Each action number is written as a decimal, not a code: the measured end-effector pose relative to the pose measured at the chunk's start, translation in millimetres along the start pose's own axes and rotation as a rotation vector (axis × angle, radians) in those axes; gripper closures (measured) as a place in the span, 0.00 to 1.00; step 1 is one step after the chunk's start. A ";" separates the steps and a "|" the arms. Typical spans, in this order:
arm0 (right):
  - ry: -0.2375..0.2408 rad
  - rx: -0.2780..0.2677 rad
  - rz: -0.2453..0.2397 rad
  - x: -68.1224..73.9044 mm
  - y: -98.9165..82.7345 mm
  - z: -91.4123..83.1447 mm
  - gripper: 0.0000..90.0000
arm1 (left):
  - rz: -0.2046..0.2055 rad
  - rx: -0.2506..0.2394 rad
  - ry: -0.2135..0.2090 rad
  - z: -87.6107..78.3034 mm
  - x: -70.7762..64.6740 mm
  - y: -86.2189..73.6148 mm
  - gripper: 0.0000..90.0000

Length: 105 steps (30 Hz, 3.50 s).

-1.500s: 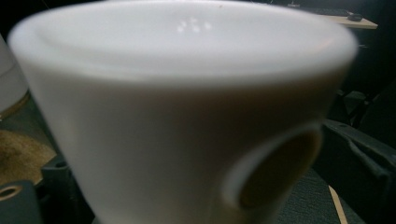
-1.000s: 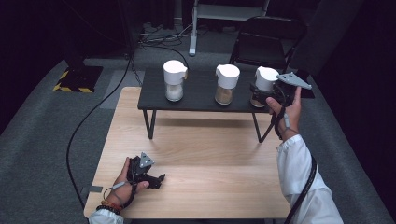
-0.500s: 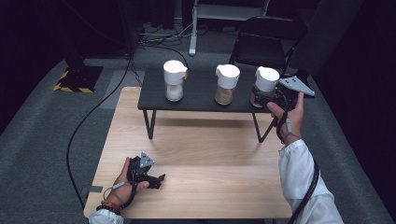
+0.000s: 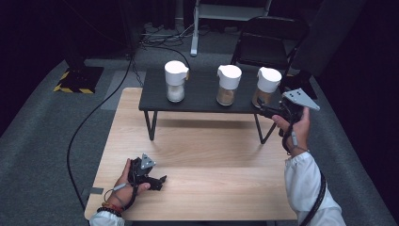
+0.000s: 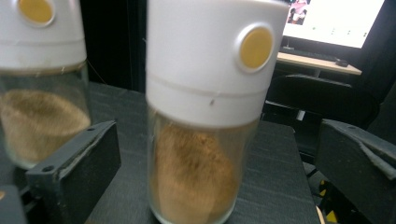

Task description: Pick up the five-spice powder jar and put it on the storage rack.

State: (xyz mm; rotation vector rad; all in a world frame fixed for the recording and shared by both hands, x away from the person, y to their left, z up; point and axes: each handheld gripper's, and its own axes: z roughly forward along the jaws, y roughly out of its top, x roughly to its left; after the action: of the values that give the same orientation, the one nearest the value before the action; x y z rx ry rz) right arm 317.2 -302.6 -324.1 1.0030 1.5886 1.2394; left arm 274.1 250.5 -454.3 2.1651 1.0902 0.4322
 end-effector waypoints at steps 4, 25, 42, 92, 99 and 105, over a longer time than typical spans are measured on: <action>-0.007 -0.007 -0.030 3.8 -6.0 -4.9 0.00 | 0.002 0.000 0.000 0.0 0.1 0.0 0.00; 0.059 -0.018 -0.094 22.5 -51.8 -32.7 0.01 | -0.001 0.000 0.000 0.0 -0.2 -0.1 0.00; 0.126 0.064 -0.186 30.2 -89.0 -42.8 0.01 | -0.002 0.000 0.001 0.0 -0.3 -0.1 0.00; 0.245 0.381 -0.344 33.4 -145.3 -56.0 0.01 | -0.002 0.000 0.001 -0.1 -0.3 -0.1 0.00; 0.232 0.416 -0.315 23.2 -150.1 -62.5 0.01 | -0.001 0.000 0.001 0.0 -0.3 -0.1 0.00; 0.229 0.437 -0.272 14.2 -152.7 -66.0 0.02 | -0.002 -0.001 0.001 0.0 -0.3 -0.1 0.00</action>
State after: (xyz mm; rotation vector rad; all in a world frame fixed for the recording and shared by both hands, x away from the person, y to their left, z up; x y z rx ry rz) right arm 237.4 -336.1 -466.9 0.8860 2.1580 0.8603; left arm 273.8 250.3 -454.4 2.1636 1.0919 0.4326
